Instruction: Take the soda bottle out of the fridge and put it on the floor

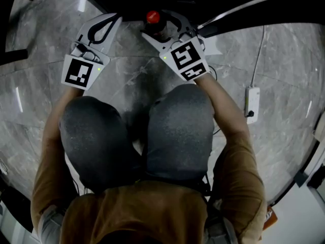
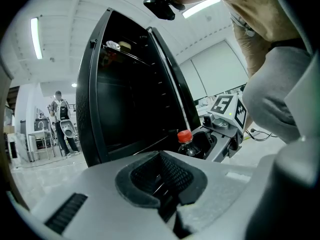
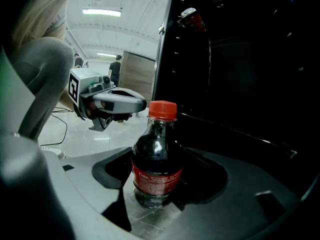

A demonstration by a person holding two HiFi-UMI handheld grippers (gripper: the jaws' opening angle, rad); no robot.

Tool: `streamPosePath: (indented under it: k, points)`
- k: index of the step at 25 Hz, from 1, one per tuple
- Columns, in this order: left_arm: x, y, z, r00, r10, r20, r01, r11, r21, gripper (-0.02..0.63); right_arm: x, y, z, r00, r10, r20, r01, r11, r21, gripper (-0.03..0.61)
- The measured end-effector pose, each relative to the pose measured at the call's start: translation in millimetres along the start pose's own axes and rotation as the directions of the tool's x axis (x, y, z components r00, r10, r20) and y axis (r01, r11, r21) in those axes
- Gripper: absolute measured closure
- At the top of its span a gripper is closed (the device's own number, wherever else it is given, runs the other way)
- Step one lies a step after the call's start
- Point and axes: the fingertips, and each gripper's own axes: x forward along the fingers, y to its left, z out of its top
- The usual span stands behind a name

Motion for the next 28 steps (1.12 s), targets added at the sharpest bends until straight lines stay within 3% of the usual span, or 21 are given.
streamPosePath:
  k: [28]
  points:
    - [12,-30,-57,0.995,-0.040,-0.096,0.044,0.998,0.047,0.618,28,20,-79,0.995,-0.001,-0.103,0.003,1.000,0.019,0.275]
